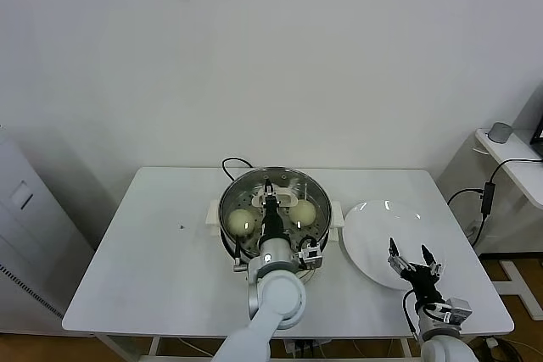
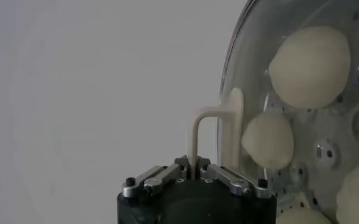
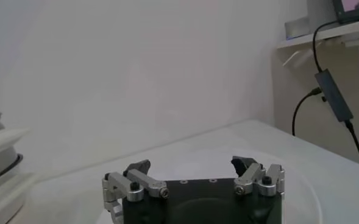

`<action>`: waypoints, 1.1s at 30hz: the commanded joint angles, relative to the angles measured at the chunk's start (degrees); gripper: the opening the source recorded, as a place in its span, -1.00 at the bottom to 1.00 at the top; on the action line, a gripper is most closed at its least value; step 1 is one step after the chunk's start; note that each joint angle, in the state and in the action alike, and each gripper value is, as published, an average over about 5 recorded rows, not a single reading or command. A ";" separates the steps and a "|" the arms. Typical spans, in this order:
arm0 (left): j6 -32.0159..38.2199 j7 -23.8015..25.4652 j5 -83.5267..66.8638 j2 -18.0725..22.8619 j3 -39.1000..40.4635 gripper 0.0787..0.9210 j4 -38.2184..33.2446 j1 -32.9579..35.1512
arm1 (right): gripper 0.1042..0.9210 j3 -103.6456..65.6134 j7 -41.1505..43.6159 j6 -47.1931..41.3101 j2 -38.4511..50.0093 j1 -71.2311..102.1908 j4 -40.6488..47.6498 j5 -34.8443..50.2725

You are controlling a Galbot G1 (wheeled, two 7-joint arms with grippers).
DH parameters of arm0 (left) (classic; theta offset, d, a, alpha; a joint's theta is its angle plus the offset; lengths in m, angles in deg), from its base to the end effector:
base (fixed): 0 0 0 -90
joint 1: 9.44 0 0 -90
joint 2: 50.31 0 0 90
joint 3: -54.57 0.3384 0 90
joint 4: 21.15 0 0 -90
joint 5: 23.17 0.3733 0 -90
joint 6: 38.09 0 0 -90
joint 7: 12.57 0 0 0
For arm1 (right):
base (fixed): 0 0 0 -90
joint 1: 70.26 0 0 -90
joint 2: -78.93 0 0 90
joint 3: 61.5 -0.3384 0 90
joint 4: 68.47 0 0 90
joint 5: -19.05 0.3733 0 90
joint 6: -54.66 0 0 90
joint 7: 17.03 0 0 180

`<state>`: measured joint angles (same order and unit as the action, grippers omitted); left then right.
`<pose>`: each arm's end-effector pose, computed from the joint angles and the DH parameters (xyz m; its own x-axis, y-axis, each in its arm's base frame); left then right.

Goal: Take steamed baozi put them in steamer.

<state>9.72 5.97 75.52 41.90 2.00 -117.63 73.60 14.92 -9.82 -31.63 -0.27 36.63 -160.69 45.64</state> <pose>0.3272 -0.2367 -0.2495 -0.9954 -0.0934 0.0207 0.0192 0.0163 0.9997 0.2593 -0.1467 -0.3941 -0.9863 0.1190 0.1142 0.1422 0.9642 0.2238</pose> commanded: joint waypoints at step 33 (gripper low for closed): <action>-2.81 4.77 2.40 1.31 1.27 0.73 -25.10 14.66 | 0.76 0.68 -0.22 -0.68 -0.81 -0.29 -0.59 -1.78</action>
<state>9.72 8.95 77.66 41.82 3.55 -132.99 83.16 15.57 -9.91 -32.12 -0.97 36.16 -161.03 44.13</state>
